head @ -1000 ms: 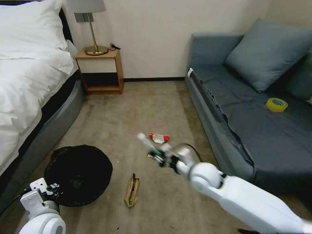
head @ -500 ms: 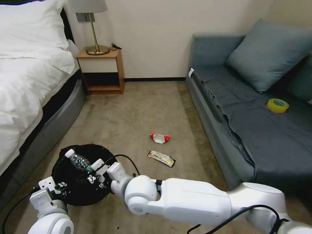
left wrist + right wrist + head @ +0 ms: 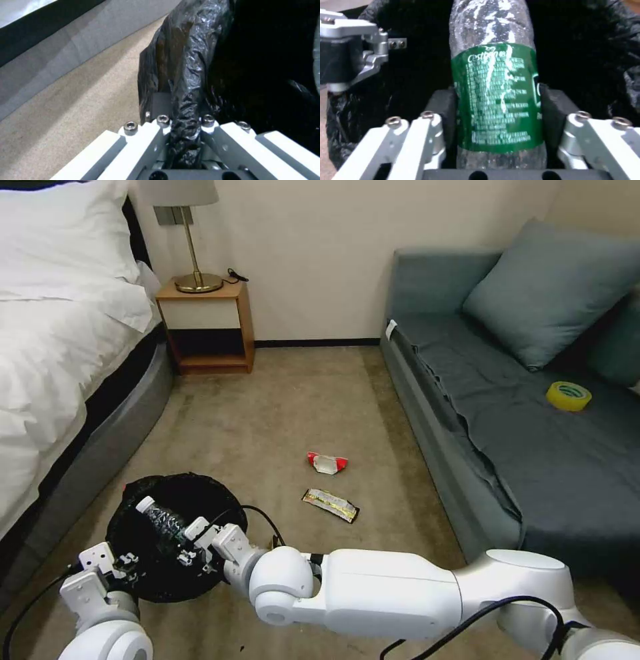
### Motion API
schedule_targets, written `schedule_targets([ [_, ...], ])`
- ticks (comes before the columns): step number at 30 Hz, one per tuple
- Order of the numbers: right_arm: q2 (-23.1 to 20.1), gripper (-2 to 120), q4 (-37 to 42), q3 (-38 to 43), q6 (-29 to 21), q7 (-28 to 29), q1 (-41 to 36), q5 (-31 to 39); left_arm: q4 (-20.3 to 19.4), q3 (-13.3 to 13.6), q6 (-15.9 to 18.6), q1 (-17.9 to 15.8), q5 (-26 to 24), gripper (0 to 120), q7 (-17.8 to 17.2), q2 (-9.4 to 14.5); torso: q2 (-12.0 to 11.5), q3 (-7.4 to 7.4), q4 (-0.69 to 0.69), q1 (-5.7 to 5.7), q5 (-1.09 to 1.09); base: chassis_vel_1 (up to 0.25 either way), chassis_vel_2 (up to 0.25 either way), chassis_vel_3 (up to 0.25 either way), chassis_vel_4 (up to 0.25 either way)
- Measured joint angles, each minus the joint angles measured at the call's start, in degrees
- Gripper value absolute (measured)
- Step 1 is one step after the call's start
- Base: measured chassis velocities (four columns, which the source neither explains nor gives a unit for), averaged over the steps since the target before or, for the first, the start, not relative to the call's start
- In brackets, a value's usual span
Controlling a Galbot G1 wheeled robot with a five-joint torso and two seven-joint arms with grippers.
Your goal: Pick up the trash bin, then pick up the garbage on the floor and place it into the trash bin.
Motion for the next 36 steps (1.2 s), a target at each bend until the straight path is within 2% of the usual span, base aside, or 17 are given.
schedule_targets([
  [2, -0.07, 65, 0.17, 0.26, -0.12, 0.06, -0.02, -0.02, 0.0, 0.18, -0.02, -0.05, 0.07, 1, 0.0, -0.08, 0.0, 0.0, 0.0, 0.0, 0.0, 0.0, 0.0, 0.0, 0.0],
  [3, -0.07, 65, 0.17, 0.26, -0.12, 0.06, -0.02, -0.02, 0.0, 0.18, -0.02, -0.05, 0.07, 1, 0.0, -0.08, 0.0, 0.0, 0.0, 0.0, 0.0, 0.0, 0.0, 0.0, 0.0],
  [5, -0.17, 76, 0.34, 0.35, -0.23, 0.07, 0.0, -0.02, 0.0, 0.41, -0.06, -0.07, 0.23, 1, 0.0, -0.24, 0.0, 0.0, 0.0, 0.0, 0.0, 0.0, 0.0, 0.0, 0.0],
  [6, -0.17, 76, 0.34, 0.35, -0.23, 0.07, 0.0, -0.02, 0.0, 0.41, -0.06, -0.07, 0.23, 1, 0.0, -0.24, 0.0, 0.0, 0.0, 0.0, 0.0, 0.0, 0.0, 0.0, 0.0],
  [9, -0.19, 91, 0.41, 0.94, -0.27, 0.16, -0.03, -0.29, -0.07, 0.49, -0.12, -0.05, 0.39, 1, -0.02, -0.36, 0.0, 0.0, 0.0, 0.0, 0.0, 0.0, 0.0, 0.0, 0.0],
  [12, -0.19, 91, 0.41, 0.94, -0.27, 0.16, -0.03, -0.29, -0.07, 0.49, -0.12, -0.05, 0.39, 1, -0.02, -0.36, 0.0, 0.0, 0.0, 0.0, 0.0, 0.0, 0.0, 0.0, 0.0],
  [13, -0.51, 99, 1.36, 4.76, -0.35, 0.2, -0.32, -0.84, -0.07, 0.04, -0.15, -0.04, 0.39, 1, -0.02, -0.35, 0.0, 0.0, 0.01, 0.0, 0.0, 0.0, 0.0, 0.0, 0.0],
  [20, -3.2, 100, 5.17, 13.54, -0.23, -0.36, -1.81, -1.58, 0.28, -0.8, -0.19, -0.25, 0.05, 1, -0.02, -0.2, 0.0, 0.0, 0.0, 0.0, 0.0, 0.0, 0.0, 0.0, 0.0],
  [22, -5.43, 100, 8.18, 18.66, 0.26, -0.88, -4.12, -1.93, 0.56, -1.21, -0.2, -0.42, -0.23, 1, -0.02, -0.06, 0.0, 0.0, 0.0, 0.0, 0.01, 0.0, 0.0, 0.0, 0.0],
  [24, -5.97, 100, 8.92, 19.73, 0.34, -0.92, -4.68, -1.93, 0.64, -1.3, -0.2, -0.43, -0.32, 1, 0.0, -0.02, 0.0, 0.0, 0.0, 0.0, 0.01, 0.0, 0.0, 0.0, 0.0],
  [27, -10.48, 100, 13.95, 27.08, 0.99, -1.11, -8.14, -2.07, 1.18, -2.0, -0.26, -0.57, -0.9, 1, 0.01, 0.28, 0.0, 0.0, 0.02, 0.0, 0.02, 0.0, 0.0, 0.0, 0.0],
  [28, -10.48, 100, 13.95, 27.08, 0.99, -1.11, -8.14, -2.07, 1.18, -2.0, -0.26, -0.57, -0.9, 1, 0.01, 0.28, 0.0, 0.0, 0.02, 0.0, 0.02, 0.0, 0.0, 0.0, 0.0],
  [31, -15.9, 100, 17.88, 32.79, 0.98, -1.18, -11.38, -3.11, 1.66, -2.51, -0.37, -0.88, -1.34, 1, 0.09, 0.44, 0.0, 0.0, 0.0, 0.0, 0.02, 0.0, 0.0, 0.0, 0.0],
  [32, -15.9, 100, 17.88, 32.79, 0.98, -1.18, -11.38, -3.11, 1.66, -2.51, -0.37, -0.88, -1.34, 1, 0.09, 0.44, 0.0, 0.0, 0.0, 0.0, 0.02, 0.0, 0.0, 0.0, 0.0],
  [33, -19.04, 100, 19.82, 36.27, 0.96, -1.6, -13.77, -4.98, 1.96, -2.79, -0.43, -1.13, -1.63, 1, 0.12, 0.6, 0.0, 0.0, -0.01, 0.0, 0.02, 0.0, 0.0, 0.0, 0.0],
  [34, -20.02, 100, 20.46, 37.53, 0.99, -2.0, -14.81, -5.88, 2.06, -2.9, -0.43, -1.22, -1.73, 1, 0.14, 0.65, 0.0, 0.0, -0.01, 0.0, 0.02, 0.0, 0.0, 0.0, 0.0],
  [36, -24.13, 100, 23.22, 46.35, 3.62, -5.49, -23.25, -14.07, 2.76, -3.55, -0.44, -1.96, -2.22, 1, 0.2, 0.84, 0.0, -0.01, 0.01, 0.0, 0.01, 0.0, 0.0, 0.0, 0.0],
])
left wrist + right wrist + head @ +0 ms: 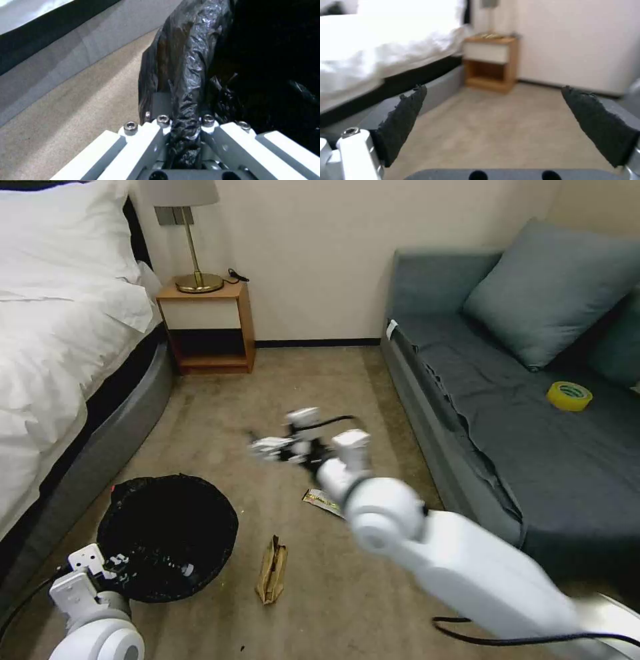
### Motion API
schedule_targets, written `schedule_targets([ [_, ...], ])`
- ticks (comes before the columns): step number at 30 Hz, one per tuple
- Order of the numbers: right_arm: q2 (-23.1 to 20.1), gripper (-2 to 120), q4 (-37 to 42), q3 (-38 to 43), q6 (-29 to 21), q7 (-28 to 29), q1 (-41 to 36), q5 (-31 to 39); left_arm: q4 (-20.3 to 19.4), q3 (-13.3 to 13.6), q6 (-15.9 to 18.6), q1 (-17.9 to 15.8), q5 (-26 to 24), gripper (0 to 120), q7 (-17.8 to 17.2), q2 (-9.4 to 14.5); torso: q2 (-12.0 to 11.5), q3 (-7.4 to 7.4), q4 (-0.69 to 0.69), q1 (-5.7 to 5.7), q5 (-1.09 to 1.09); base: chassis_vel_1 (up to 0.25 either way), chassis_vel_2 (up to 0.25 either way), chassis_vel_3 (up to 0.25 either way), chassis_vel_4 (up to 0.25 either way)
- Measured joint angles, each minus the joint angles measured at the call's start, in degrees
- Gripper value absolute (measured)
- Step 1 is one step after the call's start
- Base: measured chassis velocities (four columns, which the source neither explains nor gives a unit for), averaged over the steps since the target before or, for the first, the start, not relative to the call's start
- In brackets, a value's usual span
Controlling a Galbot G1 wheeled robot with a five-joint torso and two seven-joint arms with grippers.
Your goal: Pick up the trash bin, then pick up the garbage on the floor and place it into the trash bin.
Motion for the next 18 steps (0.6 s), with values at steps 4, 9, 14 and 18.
schedule_targets([
  [4, -0.69, 100, 2.67, 9.34, 4.85, -1.8, -11.48, -8.98, 0.64, -0.6, -0.02, -0.8, -0.6, 1, 0.09, 0.05, 0.0, 0.0, -0.04, 0.0, 0.02, 0.0, 0.0, 0.0, 0.0],
  [9, 3.46, 100, 7.79, 20.05, 7.24, -0.76, -24.36, -17.35, 1.17, -0.86, -0.03, -1.35, -0.82, 1, 0.18, 0.07, 0.0, 0.0, -0.01, 0.0, -0.01, 0.0, 0.0, 0.0, 0.0],
  [14, 8.23, 100, 9.77, 24.24, 8.66, -0.56, -31.99, -23.53, 1.2, -1.01, -0.05, -1.44, -0.96, 1, 0.22, 0.12, 0.0, 0.0, -0.02, 0.0, -0.01, 0.0, 0.0, 0.0, 0.0],
  [18, 15.02, 100, 10.42, 25.04, 10.68, -0.53, -39.13, -30.08, 1.03, -1.59, -0.25, -1.21, -1.36, 1, 0.34, 0.16, 0.0, 0.0, -0.01, 0.0, -0.02, 0.0, 0.0, 0.0, 0.0],
])
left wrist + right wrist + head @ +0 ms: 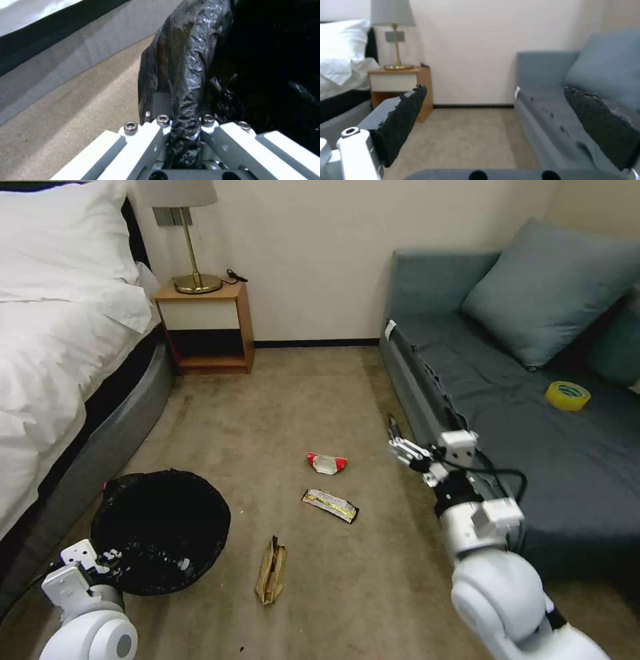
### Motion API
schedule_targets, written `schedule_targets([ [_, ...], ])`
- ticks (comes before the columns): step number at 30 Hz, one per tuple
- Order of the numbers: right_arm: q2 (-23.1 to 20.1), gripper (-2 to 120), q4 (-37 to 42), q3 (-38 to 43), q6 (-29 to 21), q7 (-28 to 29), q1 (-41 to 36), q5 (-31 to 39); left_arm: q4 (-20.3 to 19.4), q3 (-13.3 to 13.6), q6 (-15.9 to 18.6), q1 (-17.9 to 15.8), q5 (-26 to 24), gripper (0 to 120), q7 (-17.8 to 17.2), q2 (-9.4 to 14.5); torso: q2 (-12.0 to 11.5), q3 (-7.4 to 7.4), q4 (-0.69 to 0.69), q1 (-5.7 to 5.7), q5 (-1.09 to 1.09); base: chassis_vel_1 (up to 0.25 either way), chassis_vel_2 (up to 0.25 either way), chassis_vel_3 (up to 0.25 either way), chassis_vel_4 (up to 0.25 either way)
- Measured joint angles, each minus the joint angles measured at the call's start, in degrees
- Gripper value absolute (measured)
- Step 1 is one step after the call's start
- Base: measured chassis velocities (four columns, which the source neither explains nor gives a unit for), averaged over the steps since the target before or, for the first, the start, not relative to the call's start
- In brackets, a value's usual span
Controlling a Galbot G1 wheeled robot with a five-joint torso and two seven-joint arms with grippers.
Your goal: Pick up the trash bin, then pick up the garbage on the floor and place it into the trash bin.
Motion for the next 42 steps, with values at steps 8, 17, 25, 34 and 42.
schedule_targets([
  [8, 3.09, 100, -1.63, -1.03, 2.21, -1.64, -2.43, -3.17, -0.26, -0.61, -0.38, 0.33, -0.41, 1, 0.2, 0.08, 0.0, 0.0, 0.01, 0.0, 0.0, 0.0, 0.0, 0.0, 0.0],
  [17, 2.59, 100, -2.63, -1.54, 2.42, -2.18, -1.68, -2.89, -0.2, -0.77, -0.61, 0.31, -0.46, 1, 0.38, -0.07, 0.0, 0.0, 0.01, 0.0, 0.0, 0.0, 0.0, 0.0, 0.0],
  [25, 2.07, 100, -3.62, -2.29, 2.34, -2.21, -0.34, -2.39, 0.03, -0.87, -0.75, 0.38, -0.45, 1, 0.44, -0.36, 0.0, 0.01, 0.0, 0.0, 0.0, -0.052, 0.046, 0.049, -0.05],
  [34, 1.22, 100, -5.09, -4.41, 0.67, -2.01, 2.34, 1.2, 0.36, -1.15, -0.84, 0.18, -0.43, 1, 0.49, -0.4, 0.0, 0.01, 0.0, 0.0, 0.0, -0.019, 0.023, 0.02, -0.023],
  [42, -3.53, 100, -12.05, -13.29, -9.11, 4.58, 15.77, 19.56, 0.44, -1.97, -0.8, 0.04, -0.46, 1, 0.51, -0.25, 0.0, 0.01, 0.02, 0.0, 0.01, 0.0, 0.0, 0.0, 0.0],
])
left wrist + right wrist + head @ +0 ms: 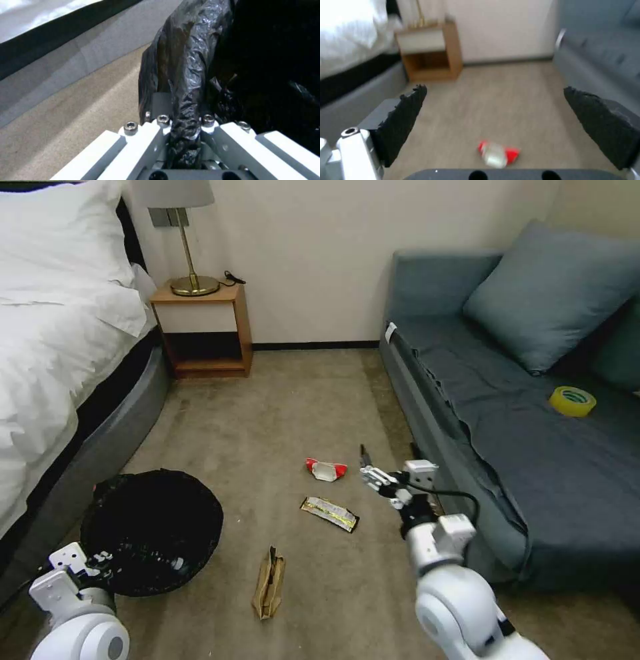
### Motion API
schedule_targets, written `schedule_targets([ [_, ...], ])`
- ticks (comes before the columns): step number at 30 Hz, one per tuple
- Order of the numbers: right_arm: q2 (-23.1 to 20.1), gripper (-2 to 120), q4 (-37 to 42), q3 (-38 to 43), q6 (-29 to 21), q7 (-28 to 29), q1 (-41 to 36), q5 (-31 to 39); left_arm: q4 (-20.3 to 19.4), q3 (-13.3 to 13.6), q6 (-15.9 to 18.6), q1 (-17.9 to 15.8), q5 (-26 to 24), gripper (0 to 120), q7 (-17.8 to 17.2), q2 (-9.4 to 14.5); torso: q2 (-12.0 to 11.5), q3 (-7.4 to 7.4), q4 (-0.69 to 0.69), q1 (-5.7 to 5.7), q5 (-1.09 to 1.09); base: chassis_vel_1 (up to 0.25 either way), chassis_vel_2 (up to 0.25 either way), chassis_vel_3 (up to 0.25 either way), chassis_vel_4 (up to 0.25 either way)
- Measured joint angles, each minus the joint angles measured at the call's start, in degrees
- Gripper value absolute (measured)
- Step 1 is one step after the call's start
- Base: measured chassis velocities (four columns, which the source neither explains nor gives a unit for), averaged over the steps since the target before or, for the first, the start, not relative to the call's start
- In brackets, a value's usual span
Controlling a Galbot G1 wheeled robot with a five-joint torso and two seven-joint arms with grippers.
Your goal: Pick up the trash bin, then pick up the garbage on the floor and place it into the trash bin.
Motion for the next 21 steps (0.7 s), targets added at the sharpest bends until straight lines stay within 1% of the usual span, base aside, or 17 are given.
schedule_targets([
  [2, -0.8, 100, -3.97, -4.94, -4.19, 3.98, 5.87, 7.93, -0.12, -0.1, 0.07, 0.06, 0.0, 1, 0.01, -0.15, 0.0, 0.0, 0.01, 0.0, -0.01, 0.0, 0.0, 0.0, 0.0],
  [4, -0.78, 100, -6.78, -8.1, -5.93, 5.88, 8.78, 12.05, -0.26, -0.12, 0.09, 0.18, 0.09, 1, 0.0, -0.34, 0.0, 0.0, 0.0, 0.0, -0.01, 0.0, 0.0, 0.0, 0.0],
  [5, -0.78, 100, -6.78, -8.1, -5.93, 5.88, 8.78, 12.05, -0.26, -0.12, 0.09, 0.18, 0.09, 1, 0.0, -0.34, 0.0, 0.0, 0.0, 0.0, -0.01, 0.0, 0.0, 0.0, 0.0],
  [6, -0.28, 100, -9.81, -11.08, -7.29, 7.48, 11.37, 15.62, -0.42, -0.13, 0.08, 0.34, 0.2, 1, 0.0, -0.48, 0.0, 0.0, -0.01, 0.0, -0.01, 0.0, 0.0, 0.0, 0.0],
  [9, 0.8, 100, -14.32, -15.57, -9.46, 9.47, 14.98, 20.45, -0.83, -0.26, 0.09, 0.6, 0.32, 1, 0.01, -0.69, 0.0, 0.0, 0.0, 0.0, -0.01, 0.0, 0.0, 0.0, 0.0],
  [10, 0.8, 100, -14.32, -15.57, -9.46, 9.47, 14.98, 20.45, -0.83, -0.26, 0.09, 0.6, 0.32, 1, 0.01, -0.69, 0.0, 0.0, 0.0, 0.0, -0.01, 0.0, 0.0, 0.0, 0.0],
  [11, 1.55, 100, -16.7, -18.21, -10.32, 10.51, 16.53, 22.43, -1.03, -0.44, 0.09, 0.73, 0.37, 1, 0.01, -0.78, 0.0, 0.0, -0.01, 0.0, -0.01, 0.0, 0.0, 0.0, 0.0],
  [13, 2.7, 100, -20.36, -22.29, -10.87, 11.71, 17.95, 24.22, -1.18, -0.71, 0.09, 0.87, 0.42, 1, 0.01, -1.02, 0.0, 0.0, 0.0, 0.0, -0.02, 0.0, 0.0, 0.0, 0.0],
  [15, 2.98, 100, -21.16, -23.07, -10.89, 11.83, 18.08, 24.43, -1.21, -0.74, 0.09, 0.92, 0.43, 1, 0.01, -1.08, 0.0, 0.0, 0.0, 0.0, -0.02, 0.0, 0.0, 0.0, 0.0],
  [17, 4.65, 100, -25.53, -26.94, -10.91, 12.03, 18.65, 25.51, -1.4, -0.8, -0.02, 1.22, 0.7, 1, 0.01, -1.43, 0.0, 0.0, -0.02, 0.0, -0.02, 0.0, 0.0, 0.0, 0.0],
  [19, 5.43, 100, -26.93, -28.29, -10.97, 12.04, 19.03, 25.9, -1.47, -0.82, -0.06, 1.3, 0.84, 1, 0.01, -1.55, 0.0, 0.0, -0.02, 0.0, -0.01, 0.0, 0.0, 0.0, 0.0],
  [21, 7.02, 100, -30.24, -31.62, -11.03, 11.99, 20.73, 26.52, -1.67, -0.95, -0.08, 1.41, 1.05, 1, 0.0, -1.8, 0.0, 0.0, -0.02, 0.0, -0.02, 0.0, 0.0, 0.0, 0.0],
])
